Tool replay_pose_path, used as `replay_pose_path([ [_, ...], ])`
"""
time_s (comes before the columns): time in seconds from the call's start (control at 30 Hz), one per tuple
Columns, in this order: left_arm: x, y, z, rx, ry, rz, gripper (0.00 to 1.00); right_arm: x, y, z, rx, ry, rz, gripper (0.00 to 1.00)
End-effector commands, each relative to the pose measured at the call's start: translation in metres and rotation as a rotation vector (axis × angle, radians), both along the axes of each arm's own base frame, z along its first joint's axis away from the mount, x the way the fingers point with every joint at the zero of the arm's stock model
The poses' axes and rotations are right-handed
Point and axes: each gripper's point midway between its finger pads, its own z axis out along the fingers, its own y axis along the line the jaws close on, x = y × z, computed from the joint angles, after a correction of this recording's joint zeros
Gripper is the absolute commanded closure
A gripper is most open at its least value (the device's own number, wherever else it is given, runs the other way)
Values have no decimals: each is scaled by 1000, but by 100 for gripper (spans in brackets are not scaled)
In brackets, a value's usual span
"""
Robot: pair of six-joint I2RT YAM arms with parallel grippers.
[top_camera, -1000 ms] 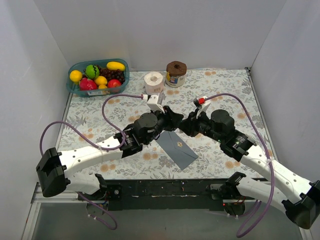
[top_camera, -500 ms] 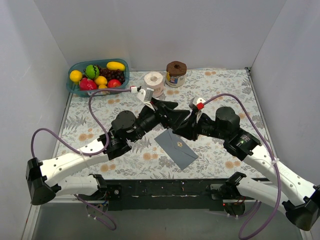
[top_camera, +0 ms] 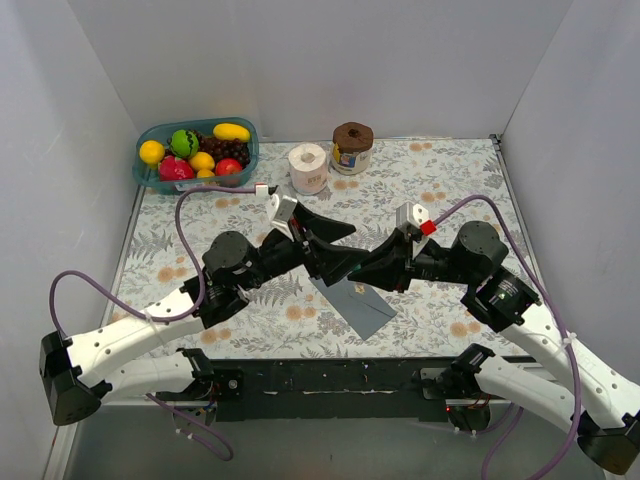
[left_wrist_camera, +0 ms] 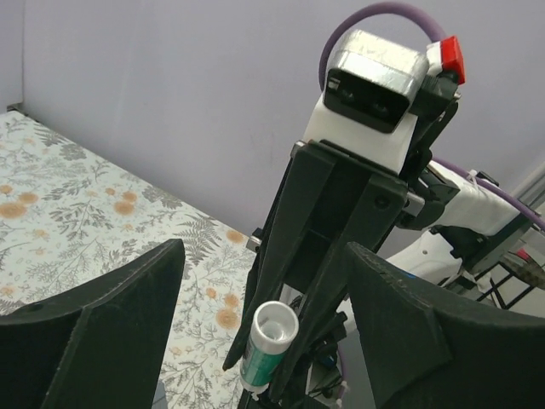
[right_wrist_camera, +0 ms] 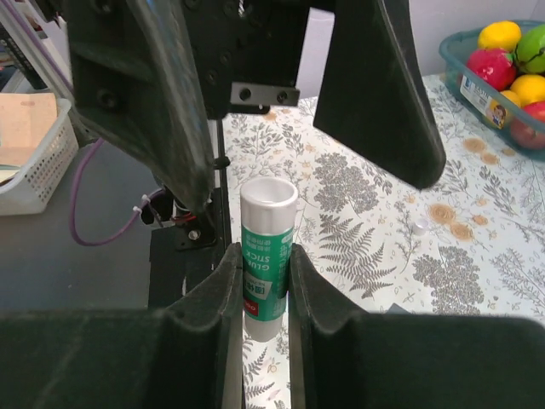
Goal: Place the letter into the envelope and seal it
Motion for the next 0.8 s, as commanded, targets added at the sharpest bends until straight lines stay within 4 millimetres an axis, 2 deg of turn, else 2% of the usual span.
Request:
replay_pose_path([
  [0.0,-9,-5,-2,-1,-10,-81,29,-10,-2,32,84,-75,42,99],
  [0.03,-9,-5,-2,-2,-10,-90,35,-11,-1,32,85,-74,47,99],
  [0.13,-8,-7,-4,-4,0,-114,41,-10,-1,32,84,-73,47,99],
  [0.23,-8,-7,-6,-4,9,-123,43,-10,-1,32,82,-70,44,99],
  [0.37,-9,-8,-8,0,7,-142,51,-8,-1,32,85,-69,35,99],
  [0.7,-12,-14,-19,24,12,-186,57,8,-1,28,75,-34,-49,99],
  [0.77,-10,-15,-20,30,9,-180,64,10,-1,27,73,-28,-60,99],
])
